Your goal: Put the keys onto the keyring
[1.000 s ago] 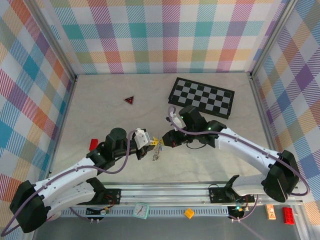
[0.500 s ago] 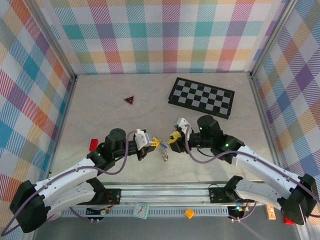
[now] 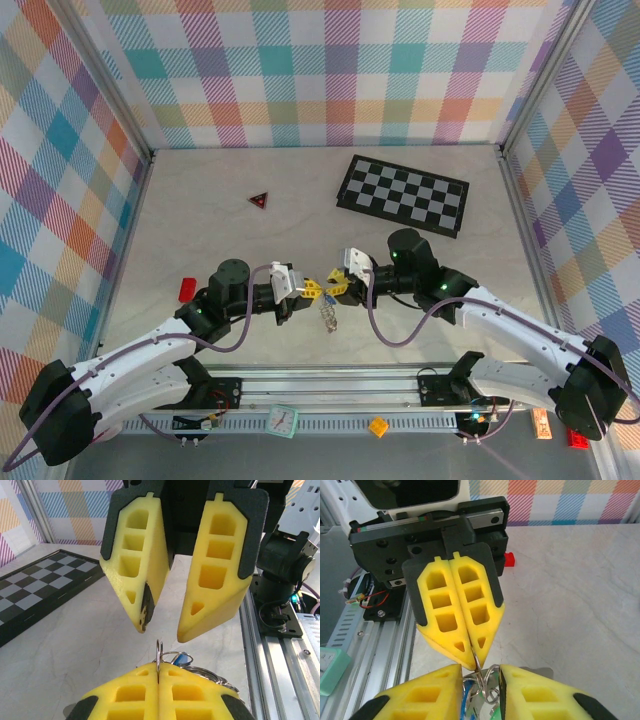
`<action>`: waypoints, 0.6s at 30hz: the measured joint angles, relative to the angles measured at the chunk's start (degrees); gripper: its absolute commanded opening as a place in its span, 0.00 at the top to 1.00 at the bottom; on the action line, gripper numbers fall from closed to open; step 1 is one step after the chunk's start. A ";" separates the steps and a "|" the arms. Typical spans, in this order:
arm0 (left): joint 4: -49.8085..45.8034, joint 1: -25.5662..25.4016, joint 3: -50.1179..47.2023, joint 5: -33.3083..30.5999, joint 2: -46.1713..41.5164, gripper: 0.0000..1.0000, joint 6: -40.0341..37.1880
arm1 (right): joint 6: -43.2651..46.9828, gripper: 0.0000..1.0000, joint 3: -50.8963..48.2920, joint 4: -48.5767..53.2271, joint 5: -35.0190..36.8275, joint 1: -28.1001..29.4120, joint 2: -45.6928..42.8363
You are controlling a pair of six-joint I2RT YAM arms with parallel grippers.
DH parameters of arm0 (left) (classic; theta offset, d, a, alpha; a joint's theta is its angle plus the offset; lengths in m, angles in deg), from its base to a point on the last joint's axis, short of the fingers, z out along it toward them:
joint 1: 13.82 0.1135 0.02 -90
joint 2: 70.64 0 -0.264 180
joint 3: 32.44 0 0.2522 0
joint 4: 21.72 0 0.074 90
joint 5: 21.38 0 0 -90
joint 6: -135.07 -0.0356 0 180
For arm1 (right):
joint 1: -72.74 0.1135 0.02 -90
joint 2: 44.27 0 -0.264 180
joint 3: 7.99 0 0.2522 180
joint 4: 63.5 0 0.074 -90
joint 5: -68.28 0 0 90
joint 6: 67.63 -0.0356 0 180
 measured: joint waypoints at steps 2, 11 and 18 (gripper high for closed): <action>0.00 0.00 0.00 0.26 0.00 1.00 0.00 | 0.63 0.75 -0.02 0.00 -0.63 0.00 0.09; 0.04 0.00 0.00 0.98 0.04 1.00 0.02 | 1.44 0.82 0.00 -0.02 -0.22 0.04 1.84; 0.79 0.00 -0.22 1.07 0.22 1.00 0.42 | 1.68 0.91 0.00 -0.39 -1.18 0.33 3.19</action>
